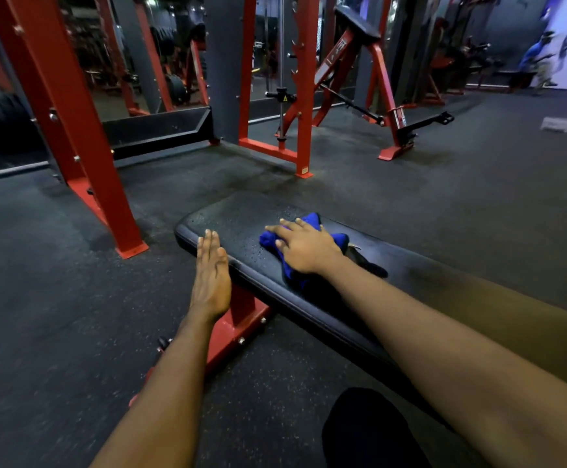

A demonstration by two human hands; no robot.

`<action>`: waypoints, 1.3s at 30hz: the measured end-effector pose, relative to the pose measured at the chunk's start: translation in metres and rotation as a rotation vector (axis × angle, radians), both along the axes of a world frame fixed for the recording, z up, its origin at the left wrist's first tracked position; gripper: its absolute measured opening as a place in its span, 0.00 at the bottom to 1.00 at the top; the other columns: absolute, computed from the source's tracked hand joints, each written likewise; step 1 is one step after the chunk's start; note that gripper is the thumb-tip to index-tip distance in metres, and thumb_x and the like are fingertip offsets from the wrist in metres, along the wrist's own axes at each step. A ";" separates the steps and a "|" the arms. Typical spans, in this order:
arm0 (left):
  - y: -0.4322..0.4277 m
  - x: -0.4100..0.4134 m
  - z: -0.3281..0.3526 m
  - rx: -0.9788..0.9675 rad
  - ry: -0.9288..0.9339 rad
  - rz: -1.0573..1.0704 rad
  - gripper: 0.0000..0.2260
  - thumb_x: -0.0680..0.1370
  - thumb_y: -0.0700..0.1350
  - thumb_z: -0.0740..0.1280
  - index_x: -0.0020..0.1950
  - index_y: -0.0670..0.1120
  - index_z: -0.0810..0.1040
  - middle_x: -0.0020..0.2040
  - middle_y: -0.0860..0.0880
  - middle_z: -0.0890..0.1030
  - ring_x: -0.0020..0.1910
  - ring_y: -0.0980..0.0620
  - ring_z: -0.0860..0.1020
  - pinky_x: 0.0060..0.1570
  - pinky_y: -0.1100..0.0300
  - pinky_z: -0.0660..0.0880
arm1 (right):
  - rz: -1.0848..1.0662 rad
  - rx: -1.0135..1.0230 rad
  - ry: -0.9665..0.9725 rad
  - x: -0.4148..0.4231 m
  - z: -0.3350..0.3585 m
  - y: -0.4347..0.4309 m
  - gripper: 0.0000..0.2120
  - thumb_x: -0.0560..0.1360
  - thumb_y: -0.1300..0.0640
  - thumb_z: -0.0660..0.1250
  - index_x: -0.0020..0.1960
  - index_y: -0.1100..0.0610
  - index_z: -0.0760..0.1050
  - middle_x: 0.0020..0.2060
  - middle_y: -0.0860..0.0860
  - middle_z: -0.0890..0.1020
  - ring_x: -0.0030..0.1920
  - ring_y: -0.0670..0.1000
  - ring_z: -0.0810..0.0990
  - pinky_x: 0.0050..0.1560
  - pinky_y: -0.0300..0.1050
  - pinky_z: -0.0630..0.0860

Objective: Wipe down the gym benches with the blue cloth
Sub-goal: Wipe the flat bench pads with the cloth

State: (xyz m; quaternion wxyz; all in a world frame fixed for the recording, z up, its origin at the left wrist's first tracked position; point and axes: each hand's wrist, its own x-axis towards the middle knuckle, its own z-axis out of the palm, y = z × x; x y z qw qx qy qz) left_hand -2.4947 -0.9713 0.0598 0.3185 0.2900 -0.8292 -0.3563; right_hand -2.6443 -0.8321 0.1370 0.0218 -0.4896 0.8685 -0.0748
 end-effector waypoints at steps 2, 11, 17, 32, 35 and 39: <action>0.001 -0.001 0.001 0.000 -0.006 -0.005 0.22 0.86 0.48 0.44 0.80 0.45 0.49 0.81 0.52 0.45 0.77 0.60 0.41 0.73 0.67 0.37 | 0.063 -0.011 0.002 0.015 0.002 0.012 0.22 0.85 0.47 0.50 0.78 0.38 0.56 0.79 0.44 0.57 0.79 0.52 0.54 0.76 0.63 0.55; 0.046 -0.003 0.028 0.012 -0.070 0.072 0.23 0.86 0.51 0.43 0.80 0.44 0.53 0.81 0.49 0.51 0.79 0.54 0.45 0.75 0.54 0.36 | 0.026 -0.110 -0.015 0.048 0.002 0.102 0.22 0.82 0.44 0.56 0.76 0.34 0.59 0.78 0.41 0.60 0.78 0.47 0.57 0.74 0.61 0.59; 0.096 -0.003 0.021 -0.052 0.037 -0.014 0.24 0.85 0.51 0.46 0.80 0.42 0.53 0.81 0.47 0.49 0.79 0.53 0.44 0.74 0.61 0.37 | -0.383 -0.097 -0.041 -0.009 0.005 0.193 0.23 0.82 0.42 0.55 0.76 0.37 0.60 0.78 0.44 0.61 0.78 0.51 0.57 0.73 0.69 0.57; 0.033 0.017 0.014 0.098 0.080 0.025 0.25 0.85 0.53 0.44 0.80 0.43 0.52 0.81 0.49 0.49 0.79 0.56 0.45 0.72 0.67 0.40 | 0.079 -0.055 0.104 0.066 -0.007 0.120 0.23 0.83 0.43 0.49 0.78 0.37 0.55 0.78 0.42 0.61 0.78 0.51 0.57 0.75 0.57 0.61; 0.001 0.020 0.015 0.129 0.058 0.063 0.24 0.85 0.51 0.44 0.80 0.42 0.54 0.80 0.48 0.51 0.79 0.55 0.48 0.73 0.66 0.42 | 0.133 -0.042 0.102 0.067 -0.003 0.077 0.23 0.84 0.45 0.50 0.78 0.35 0.53 0.79 0.41 0.58 0.79 0.50 0.53 0.75 0.58 0.60; -0.030 0.027 0.016 0.181 0.102 0.077 0.24 0.85 0.52 0.46 0.78 0.44 0.60 0.79 0.48 0.59 0.78 0.55 0.56 0.73 0.66 0.49 | 0.176 -0.025 0.065 0.059 -0.001 0.017 0.22 0.85 0.45 0.50 0.78 0.35 0.53 0.79 0.41 0.56 0.80 0.51 0.51 0.74 0.61 0.58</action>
